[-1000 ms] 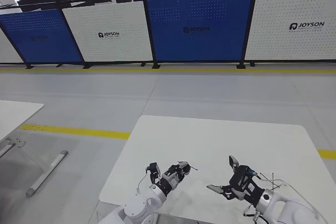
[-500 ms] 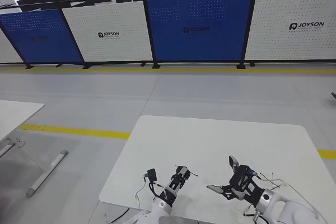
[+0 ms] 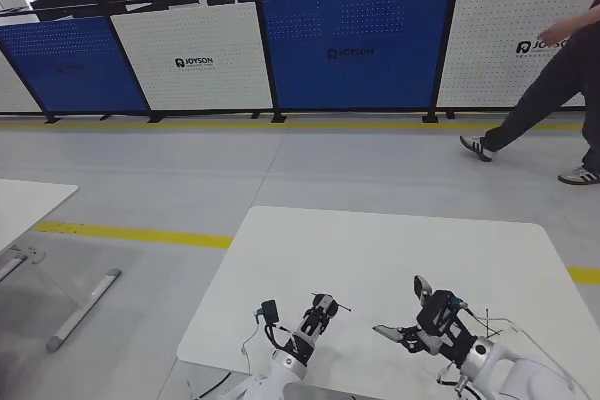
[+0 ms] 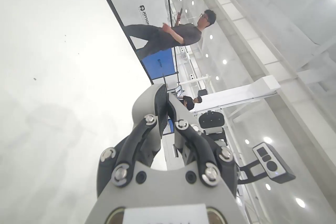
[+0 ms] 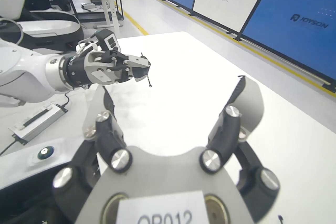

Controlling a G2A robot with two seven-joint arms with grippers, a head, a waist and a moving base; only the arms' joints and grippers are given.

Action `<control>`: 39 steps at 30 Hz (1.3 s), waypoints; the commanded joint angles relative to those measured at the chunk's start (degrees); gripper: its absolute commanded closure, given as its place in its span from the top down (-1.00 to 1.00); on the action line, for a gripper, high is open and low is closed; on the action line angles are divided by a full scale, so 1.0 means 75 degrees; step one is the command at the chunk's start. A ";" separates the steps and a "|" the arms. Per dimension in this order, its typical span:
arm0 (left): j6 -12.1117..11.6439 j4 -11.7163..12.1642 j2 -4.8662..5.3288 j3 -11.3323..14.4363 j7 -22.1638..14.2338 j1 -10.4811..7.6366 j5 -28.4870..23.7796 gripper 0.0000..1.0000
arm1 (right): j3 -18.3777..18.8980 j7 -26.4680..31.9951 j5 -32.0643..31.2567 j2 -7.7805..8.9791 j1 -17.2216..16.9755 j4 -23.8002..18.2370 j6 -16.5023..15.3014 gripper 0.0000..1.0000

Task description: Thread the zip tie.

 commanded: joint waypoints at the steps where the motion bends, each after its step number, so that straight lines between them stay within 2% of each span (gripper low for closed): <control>1: 0.0049 -0.0153 -0.0004 -0.0044 0.0060 0.0050 0.0139 -1.00 | 0.0352 0.0130 0.0408 0.0052 -0.0206 -0.0038 -0.0050 1.00; 4: 0.0311 -0.0587 -0.0006 -0.0069 0.0172 0.0215 0.0456 -1.00 | 0.0963 0.0518 0.1104 0.0151 -0.0570 -0.0061 -0.0143 1.00; 6: 0.0560 -0.0883 0.0001 -0.0104 0.0169 0.0304 0.0642 -1.00 | 0.1281 0.0816 0.1450 0.0193 -0.0787 -0.0045 0.0020 1.00; 9: 0.1062 -0.1339 0.0003 -0.0124 0.0237 0.0446 0.0993 -1.00 | 0.1639 0.1351 0.1847 0.0233 -0.1052 -0.0063 0.0319 1.00; 10: 0.1317 -0.1485 -0.0002 -0.0082 0.0211 0.0491 0.1150 -1.00 | 0.1731 0.1619 0.1953 0.0240 -0.1096 -0.0067 0.0465 1.00; 12: 0.1708 -0.1688 -0.0012 -0.0009 0.0079 0.0535 0.1269 -1.00 | 0.1789 0.2102 0.2083 0.0246 -0.1088 -0.0054 0.0528 1.00; 25: 0.1708 -0.1688 -0.0012 -0.0009 0.0079 0.0535 0.1269 -1.00 | 0.1808 0.2274 0.2130 0.0239 -0.1040 -0.0067 0.0546 1.00; 29: 0.1693 -0.1704 -0.0040 -0.0073 0.0317 0.0512 0.1561 -1.00 | 0.1808 0.2274 0.2130 0.0239 -0.1040 -0.0067 0.0546 1.00; 33: 0.1951 -0.2205 -0.0056 -0.0110 0.0769 0.0654 0.2279 -1.00 | 0.1808 0.2274 0.2130 0.0239 -0.1040 -0.0067 0.0546 1.00; 39: 0.2541 -0.3507 -0.0041 -0.0042 0.0752 0.1071 0.3096 -1.00 | 0.1808 0.2274 0.2130 0.0239 -0.1040 -0.0067 0.0546 1.00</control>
